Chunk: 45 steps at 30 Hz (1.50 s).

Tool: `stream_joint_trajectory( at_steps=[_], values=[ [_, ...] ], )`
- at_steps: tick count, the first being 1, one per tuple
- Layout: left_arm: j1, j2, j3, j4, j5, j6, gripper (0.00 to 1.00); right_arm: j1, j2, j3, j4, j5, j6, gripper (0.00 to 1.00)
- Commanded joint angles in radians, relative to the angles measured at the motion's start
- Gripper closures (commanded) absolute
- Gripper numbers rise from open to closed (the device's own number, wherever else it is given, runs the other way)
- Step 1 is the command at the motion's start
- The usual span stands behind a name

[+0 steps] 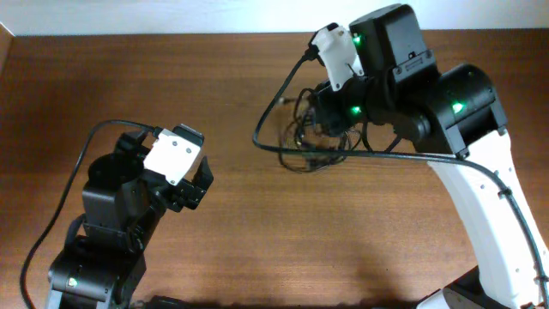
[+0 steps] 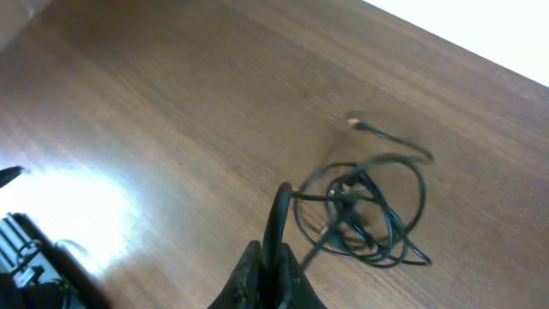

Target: Untangle cables

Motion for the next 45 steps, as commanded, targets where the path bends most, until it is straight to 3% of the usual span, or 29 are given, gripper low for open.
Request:
stream_joint_trajectory(
  at_steps=[1, 3, 5, 6, 7, 8, 11, 14, 15, 17, 23, 26, 31, 37, 39, 40, 41, 42, 43, 44, 45],
  values=[
    [0.004, -0.004, 0.011, 0.002, 0.026, -0.009, 0.01, 0.002, 0.003, 0.024, -0.011, 0.040, 0.007, 0.96],
    [0.004, -0.004, 0.011, 0.002, 0.026, -0.009, 0.01, 0.010, 0.008, 0.013, -0.072, 0.017, -0.018, 0.96],
    [0.004, -0.004, 0.011, 0.002, 0.029, -0.009, 0.01, 0.042, 0.031, -0.005, -0.132, -0.156, -0.150, 0.96],
    [0.004, -0.004, 0.011, 0.002, 0.029, -0.009, 0.01, 0.065, 0.048, -0.014, -0.145, -0.188, -0.183, 0.81],
    [0.004, -0.004, 0.011, 0.002, 0.029, -0.009, 0.01, 0.097, 0.084, -0.028, -0.156, -0.132, -0.183, 0.09],
    [0.004, -0.004, 0.011, 0.002, 0.029, -0.009, 0.01, 0.109, 0.116, -0.040, -0.161, -0.025, -0.144, 0.01],
    [0.004, -0.004, 0.011, 0.001, 0.030, -0.009, 0.01, 0.080, 0.188, -0.050, -0.181, 0.329, 0.005, 0.01],
    [0.004, -0.004, 0.011, 0.001, 0.030, -0.010, 0.01, -0.069, 0.198, -0.050, -0.110, 0.352, 0.055, 0.01],
    [0.004, -0.004, 0.011, 0.001, 0.050, -0.009, 0.01, -0.148, 0.229, -0.051, -0.089, 0.271, 0.056, 0.09],
    [0.004, 0.002, 0.011, -0.003, 0.119, -0.009, 0.01, -0.220, 0.311, -0.067, -0.096, 0.237, 0.052, 0.09],
    [0.004, 0.140, 0.011, -0.043, 0.134, -0.051, 0.00, -0.306, 0.442, -0.067, -0.096, 0.198, -0.459, 0.09],
    [0.004, 0.159, 0.011, -0.041, 0.133, -0.051, 0.00, -0.362, 0.463, -0.076, -0.077, 0.140, -0.462, 0.09],
    [0.004, 0.159, 0.011, -0.016, 0.133, -0.050, 0.01, -0.381, 0.469, -0.372, 0.056, 0.044, -0.520, 0.09],
    [0.004, 0.159, 0.011, -0.016, 0.133, -0.050, 0.01, -0.369, 0.469, -0.397, 0.126, -0.075, -0.529, 0.11],
    [0.004, 0.159, 0.011, -0.016, 0.133, -0.050, 0.01, -0.356, 0.469, -0.397, 0.156, -0.074, -0.529, 0.19],
    [0.004, 0.159, 0.011, -0.016, 0.133, -0.050, 0.01, -0.349, 0.469, -0.397, 0.171, -0.075, -0.528, 0.29],
    [0.004, 0.159, 0.011, -0.016, 0.134, -0.050, 0.01, -0.342, 0.469, -0.397, 0.178, -0.089, -0.528, 0.44],
    [0.004, 0.159, 0.011, -0.016, 0.134, -0.050, 0.01, -0.338, 0.469, -0.397, 0.177, -0.093, -0.526, 0.52],
    [0.004, 0.159, 0.011, -0.016, 0.134, -0.050, 0.01, -0.336, 0.469, -0.397, 0.173, -0.099, -0.516, 0.70],
    [0.004, 0.159, 0.011, -0.016, 0.134, -0.050, 0.01, -0.337, 0.469, -0.397, 0.164, -0.105, -0.488, 0.96],
    [0.004, 0.159, 0.011, -0.016, 0.134, -0.050, 0.01, -0.336, 0.469, -0.397, 0.151, -0.117, -0.467, 0.96]
  ],
)
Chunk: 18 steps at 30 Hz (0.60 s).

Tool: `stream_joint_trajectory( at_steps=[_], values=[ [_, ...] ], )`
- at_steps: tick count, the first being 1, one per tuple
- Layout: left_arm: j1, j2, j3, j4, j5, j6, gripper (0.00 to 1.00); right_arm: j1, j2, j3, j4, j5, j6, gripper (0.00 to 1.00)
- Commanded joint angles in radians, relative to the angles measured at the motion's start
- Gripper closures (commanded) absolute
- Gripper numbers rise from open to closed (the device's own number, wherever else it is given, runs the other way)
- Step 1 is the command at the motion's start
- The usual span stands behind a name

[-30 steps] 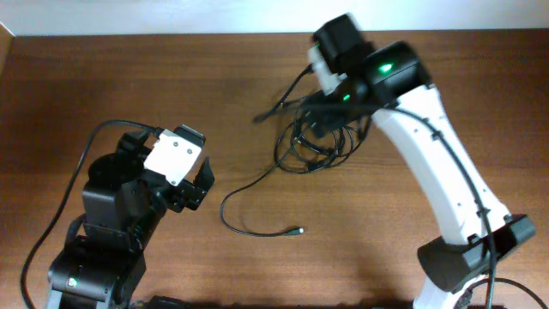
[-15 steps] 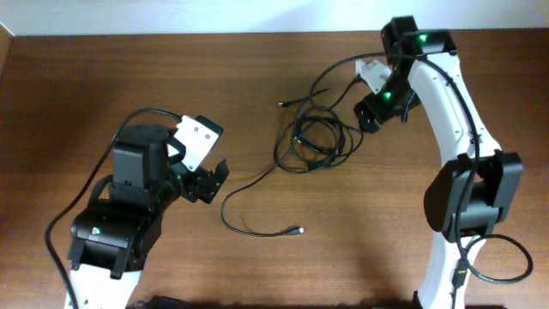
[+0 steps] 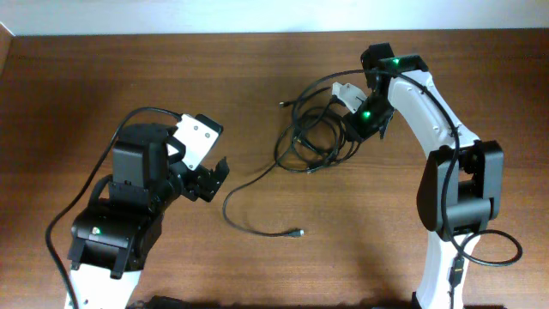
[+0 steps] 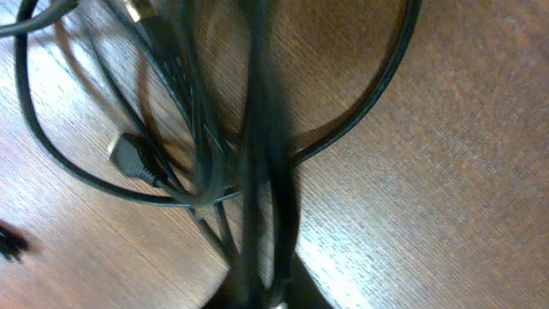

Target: Untangle cables

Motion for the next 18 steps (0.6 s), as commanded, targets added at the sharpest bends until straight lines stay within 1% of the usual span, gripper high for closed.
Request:
stream_joint_trajectory(
  at_steps=[1, 4, 5, 7, 8, 9, 10, 11, 12, 13, 15, 18],
  values=[
    [0.004, 0.002, 0.010, 0.002, 0.014, -0.017, 0.01, 0.007, -0.006, -0.003, -0.035, -0.069, 0.045, 0.96],
    [0.004, 0.002, 0.010, 0.002, 0.014, -0.017, 0.01, 0.007, -0.024, -0.002, -0.043, -0.121, 0.053, 0.96],
    [0.004, 0.002, 0.010, 0.002, 0.014, -0.017, 0.01, 0.007, -0.032, -0.002, -0.046, -0.120, 0.053, 0.87],
    [0.004, 0.002, 0.010, 0.002, 0.014, -0.017, 0.01, 0.006, -0.032, -0.002, -0.043, -0.119, 0.052, 0.65],
    [0.004, 0.002, 0.010, 0.002, 0.014, -0.017, 0.01, 0.006, -0.032, -0.002, -0.042, -0.117, 0.052, 0.62],
    [0.004, 0.002, 0.010, 0.002, 0.014, -0.017, 0.01, 0.006, -0.032, -0.002, -0.043, -0.112, 0.052, 0.63],
    [0.004, 0.002, 0.010, 0.002, 0.014, -0.017, 0.01, 0.006, -0.032, -0.002, -0.043, -0.092, 0.052, 0.78],
    [0.004, 0.002, 0.010, 0.002, 0.014, -0.017, 0.01, 0.006, -0.032, -0.002, -0.043, -0.059, 0.053, 0.80],
    [0.004, 0.002, 0.010, 0.002, 0.014, -0.017, 0.01, 0.005, -0.033, -0.002, -0.043, 0.049, 0.075, 0.80],
    [0.004, 0.002, 0.010, 0.002, 0.014, -0.017, 0.01, 0.003, -0.033, 0.006, -0.056, 0.097, 0.078, 0.82],
    [0.004, 0.002, 0.010, 0.003, 0.014, -0.017, 0.01, 0.005, -0.033, 0.023, -0.058, 0.094, 0.078, 0.81],
    [0.004, 0.002, 0.010, 0.003, 0.014, -0.017, 0.01, 0.005, -0.033, 0.068, -0.080, 0.094, 0.078, 0.78]
  ],
)
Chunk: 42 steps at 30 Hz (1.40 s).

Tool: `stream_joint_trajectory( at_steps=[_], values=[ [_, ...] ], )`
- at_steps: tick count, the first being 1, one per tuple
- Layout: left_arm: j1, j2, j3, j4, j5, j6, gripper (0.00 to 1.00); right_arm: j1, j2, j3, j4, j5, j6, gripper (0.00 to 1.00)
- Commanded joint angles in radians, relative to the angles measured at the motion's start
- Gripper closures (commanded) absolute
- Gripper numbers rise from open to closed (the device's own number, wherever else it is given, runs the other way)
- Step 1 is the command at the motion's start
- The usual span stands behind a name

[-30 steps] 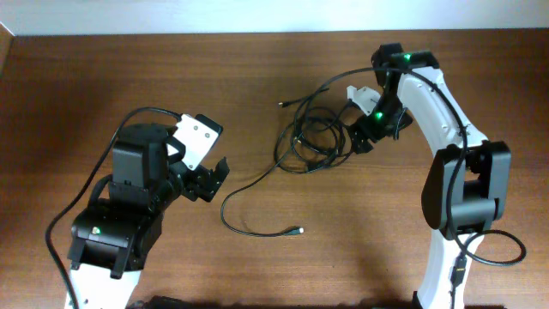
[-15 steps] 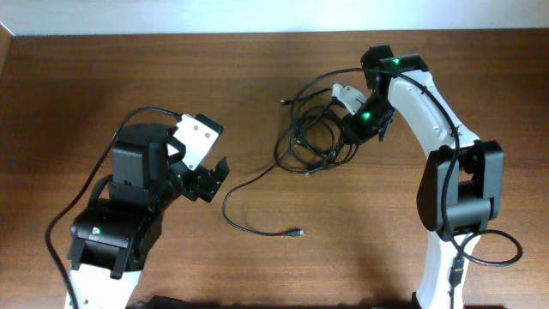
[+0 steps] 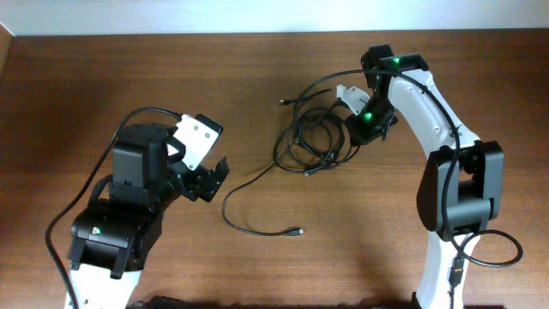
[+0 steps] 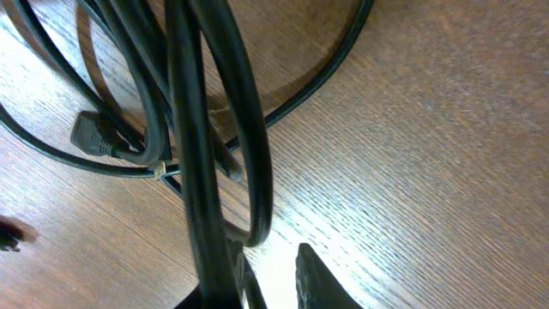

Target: Untangle cables

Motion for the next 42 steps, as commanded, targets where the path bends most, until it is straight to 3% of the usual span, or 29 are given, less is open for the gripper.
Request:
stream_joint_trajectory(
  at_steps=[1, 4, 12, 18, 25, 28, 29, 31, 35, 38, 42],
  values=[
    [0.004, 0.002, 0.010, 0.003, 0.014, -0.017, 0.01, 0.005, -0.032, 0.066, -0.023, 0.016, 0.006, 0.78],
    [0.004, 0.002, 0.010, 0.003, 0.014, -0.017, 0.01, 0.005, -0.032, 0.092, -0.051, 0.012, 0.006, 0.95],
    [0.004, 0.002, 0.010, 0.003, 0.014, -0.017, 0.01, 0.006, -0.057, 0.127, -0.108, -0.117, 0.027, 0.96],
    [0.004, 0.002, 0.010, -0.010, 0.018, -0.018, 0.02, 0.006, -0.293, 0.438, -0.253, -0.222, 0.078, 0.96],
    [0.004, 0.172, 0.010, -0.007, 0.274, -0.017, 0.01, 0.007, -0.578, 0.695, -0.305, -0.629, 0.078, 0.96],
    [0.003, 0.239, 0.010, 0.007, 0.639, 0.096, 0.00, 0.013, -0.663, 0.707, -0.293, -0.621, 0.078, 0.96],
    [-0.005, 0.239, 0.010, 0.006, 0.662, 0.121, 0.00, 0.013, -0.676, 0.707, -0.293, -0.621, 0.078, 0.96],
    [-0.040, 0.239, 0.010, -0.011, 0.663, 0.158, 0.01, 0.013, -0.678, 0.707, -0.294, -0.621, 0.089, 0.96],
    [-0.217, 0.242, 0.007, -0.114, 0.623, 0.341, 0.01, 0.013, -0.679, 0.707, -0.318, -0.620, 0.097, 0.96],
    [-0.261, 0.291, -0.004, -0.089, 0.376, 0.344, 0.01, 0.013, -0.682, 0.707, -0.346, -0.618, 0.097, 0.96],
    [-0.261, 0.494, -0.004, -0.009, 0.346, 0.343, 0.01, 0.013, -0.708, 0.707, -0.380, -0.493, 0.096, 0.96]
  ],
)
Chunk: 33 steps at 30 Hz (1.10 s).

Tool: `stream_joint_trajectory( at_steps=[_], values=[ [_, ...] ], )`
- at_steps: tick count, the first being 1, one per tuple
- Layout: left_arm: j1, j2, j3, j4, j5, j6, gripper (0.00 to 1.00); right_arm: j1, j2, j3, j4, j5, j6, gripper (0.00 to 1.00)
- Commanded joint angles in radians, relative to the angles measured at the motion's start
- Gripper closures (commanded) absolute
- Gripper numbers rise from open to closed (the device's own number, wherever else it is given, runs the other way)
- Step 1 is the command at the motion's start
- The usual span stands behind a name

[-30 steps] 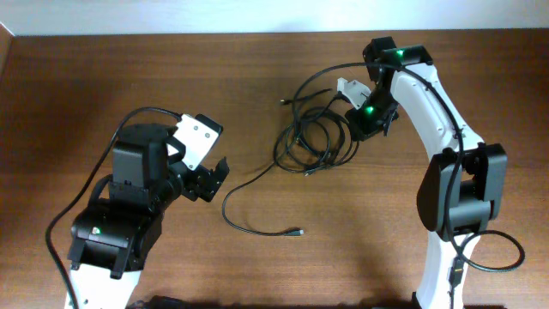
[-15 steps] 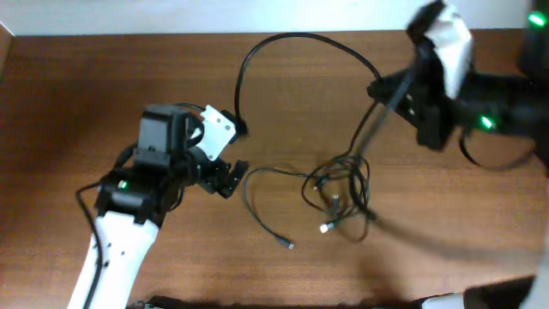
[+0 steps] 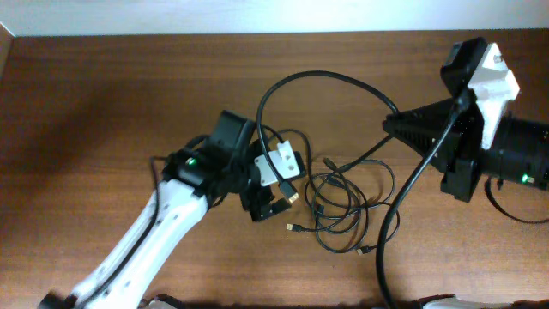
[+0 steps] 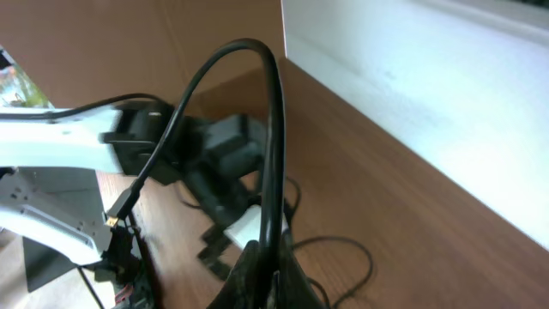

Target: Untangle cables

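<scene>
My right gripper (image 3: 388, 123) is raised at the right, points left and is shut on a thick black cable (image 3: 317, 75). In the right wrist view that cable (image 4: 274, 103) arches up from the gripper (image 4: 273, 257) and drops to a hanging gold-tipped plug (image 4: 117, 212). A tangle of thin black cables (image 3: 343, 210) lies on the table at centre. My left gripper (image 3: 270, 206) reaches in from the lower left, just left of the tangle. Its fingers (image 4: 214, 247) look spread with nothing between them.
The brown table (image 3: 129, 86) ends at a white wall (image 4: 429, 77) along the far side. The right arm's own lead (image 3: 396, 215) hangs down over the tangle's right edge. Small loose plugs (image 3: 292, 227) lie at the tangle's front.
My right gripper was low at the tangle with its jaws parted round a thick cable; it is now raised at the right and shut on it. The left arm has stretched to the centre.
At first my right gripper hung shut above the tangle at the table's back. Then it was down against the tangle, one cable trailing forward, and its jaws then stood parted. The left arm stayed at the left throughout. Now the thick cable is lifted and the left gripper is beside the tangle.
</scene>
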Motion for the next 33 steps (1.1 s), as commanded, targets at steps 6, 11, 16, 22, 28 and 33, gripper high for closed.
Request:
stream_joint_trajectory(
  at_steps=[6, 11, 16, 22, 28, 33],
  values=[
    [-0.020, 0.208, -0.005, 0.026, -0.029, -0.015, 0.00, -0.009, -0.002, 0.004, 0.052, 0.795, 0.074, 0.96],
    [-0.053, 0.208, -0.005, -0.005, -0.030, -0.030, 0.00, -0.352, 0.188, 0.004, 0.315, 0.856, 0.168, 0.96],
    [-0.101, 0.208, -0.005, -0.022, -0.030, -0.030, 0.01, -0.834, 0.567, 0.004, 0.381, 0.287, 0.171, 0.96],
    [-0.101, 0.208, -0.005, -0.022, -0.030, -0.030, 0.01, -1.107, 0.699, 0.002, 0.412, 0.144, 0.227, 0.96],
    [-0.101, 0.208, -0.005, -0.023, -0.012, -0.042, 0.01, -1.066, 0.818, -0.017, 0.412, 0.190, 0.225, 0.96],
    [-0.101, 0.208, -0.005, -0.023, -0.003, -0.042, 0.01, -0.977, 0.875, -0.018, 0.392, 0.190, 0.176, 0.05]
  ],
)
